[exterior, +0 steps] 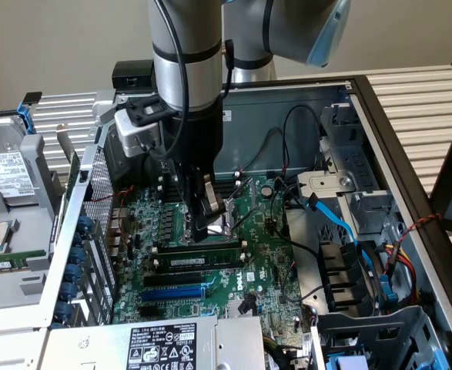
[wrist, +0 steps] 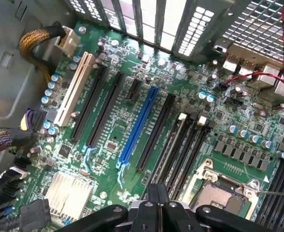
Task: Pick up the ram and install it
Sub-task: 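Press down the ram until it locks into place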
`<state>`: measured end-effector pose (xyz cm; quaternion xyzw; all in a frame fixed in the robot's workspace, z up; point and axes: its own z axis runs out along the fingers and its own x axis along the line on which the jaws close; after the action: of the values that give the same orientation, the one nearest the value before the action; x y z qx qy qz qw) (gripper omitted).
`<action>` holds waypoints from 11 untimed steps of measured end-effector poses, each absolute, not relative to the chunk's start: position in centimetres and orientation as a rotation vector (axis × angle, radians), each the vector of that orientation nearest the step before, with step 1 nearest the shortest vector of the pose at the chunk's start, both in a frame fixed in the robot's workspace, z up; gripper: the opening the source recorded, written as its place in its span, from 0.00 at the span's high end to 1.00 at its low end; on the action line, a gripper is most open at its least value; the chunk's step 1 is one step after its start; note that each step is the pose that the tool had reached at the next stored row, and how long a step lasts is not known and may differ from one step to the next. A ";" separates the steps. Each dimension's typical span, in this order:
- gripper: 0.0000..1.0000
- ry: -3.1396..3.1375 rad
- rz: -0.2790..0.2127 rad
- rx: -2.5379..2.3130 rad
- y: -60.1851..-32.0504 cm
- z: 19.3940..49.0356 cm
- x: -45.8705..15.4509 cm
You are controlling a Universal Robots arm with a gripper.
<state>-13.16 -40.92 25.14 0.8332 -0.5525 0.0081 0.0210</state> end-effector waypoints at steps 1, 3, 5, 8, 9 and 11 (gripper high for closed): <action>0.89 -1.689 0.025 2.600 -40.9 25.1 -13.2; 0.89 -1.677 0.025 2.608 -40.9 25.1 -13.2; 0.89 -1.717 0.024 2.583 -40.9 25.1 -13.2; 0.89 -1.778 0.022 2.541 -40.9 25.1 -13.2; 0.89 -1.800 0.021 2.526 -40.9 25.1 -13.2; 0.89 -1.839 0.020 2.497 -40.9 25.0 -13.2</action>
<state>-13.16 -40.91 25.04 0.8049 -0.5930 0.0064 0.0201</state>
